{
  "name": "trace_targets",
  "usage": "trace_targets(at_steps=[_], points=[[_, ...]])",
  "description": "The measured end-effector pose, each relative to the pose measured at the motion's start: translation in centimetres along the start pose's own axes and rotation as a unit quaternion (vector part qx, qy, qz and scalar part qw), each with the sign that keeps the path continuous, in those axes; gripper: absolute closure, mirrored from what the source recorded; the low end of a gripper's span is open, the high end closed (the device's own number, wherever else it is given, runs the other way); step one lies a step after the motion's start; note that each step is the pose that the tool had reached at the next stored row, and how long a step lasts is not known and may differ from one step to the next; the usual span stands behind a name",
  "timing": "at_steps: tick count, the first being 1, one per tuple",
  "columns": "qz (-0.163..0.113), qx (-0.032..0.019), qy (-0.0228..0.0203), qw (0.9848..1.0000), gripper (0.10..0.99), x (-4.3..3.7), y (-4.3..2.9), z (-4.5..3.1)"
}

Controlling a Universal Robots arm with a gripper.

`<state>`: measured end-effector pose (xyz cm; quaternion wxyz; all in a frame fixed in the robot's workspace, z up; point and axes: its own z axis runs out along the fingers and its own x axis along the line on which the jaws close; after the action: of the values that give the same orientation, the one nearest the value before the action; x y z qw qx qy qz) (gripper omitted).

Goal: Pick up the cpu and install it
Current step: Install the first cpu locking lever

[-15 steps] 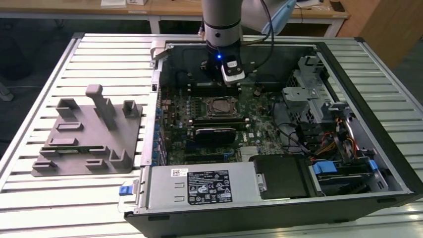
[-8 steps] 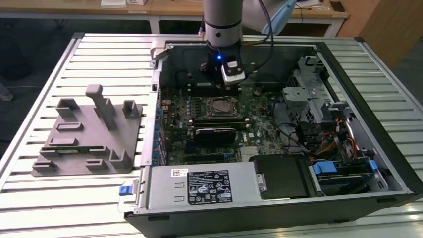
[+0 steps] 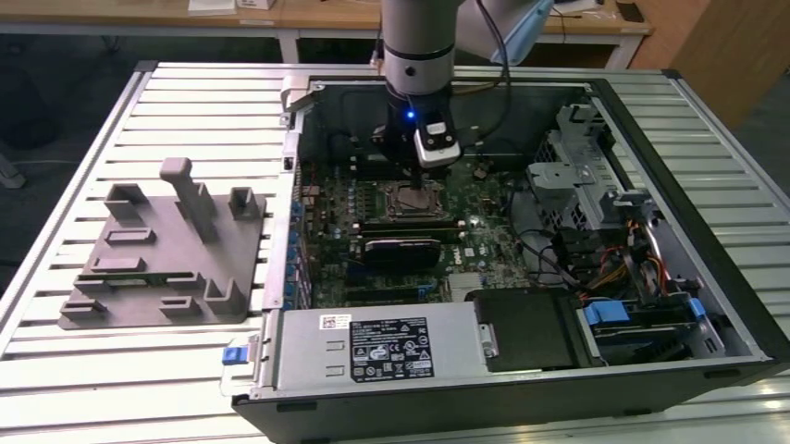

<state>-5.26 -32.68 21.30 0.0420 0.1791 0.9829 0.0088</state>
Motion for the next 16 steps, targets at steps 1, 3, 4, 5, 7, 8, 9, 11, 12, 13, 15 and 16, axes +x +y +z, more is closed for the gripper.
trace_targets(at_steps=[1,3,4,5,7,8,9,11,12,13,15,16], points=[[0.000,0.0015,0.0005,1.0000,0.980,-0.07,-0.17,0.01],[0.000,0.0036,0.0017,1.0000,0.980,-0.19,-0.48,0.03],[0.000,0.0043,0.0022,1.0000,0.980,-0.23,-0.60,0.04],[0.000,0.0046,0.0022,1.0000,0.980,-0.24,-0.63,0.04],[0.000,0.0050,0.0021,1.0000,0.980,-0.24,-0.63,0.04],[0.000,0.0052,0.0021,1.0000,0.980,-0.24,-0.64,0.04],[0.000,0.0054,0.0020,1.0000,0.980,-0.24,-0.63,0.04],[-0.001,0.0055,0.0020,1.0000,0.980,-0.24,-0.63,0.00],[-0.002,0.0054,0.0020,1.0000,0.980,-0.25,-0.63,-0.08],[-0.002,0.0053,0.0020,1.0000,0.980,-0.26,-0.63,-0.23],[-0.004,0.0051,0.0020,1.0000,0.980,-0.30,-0.61,-0.68],[-0.004,0.0051,0.0021,1.0000,0.980,-0.32,-0.60,-0.95]])
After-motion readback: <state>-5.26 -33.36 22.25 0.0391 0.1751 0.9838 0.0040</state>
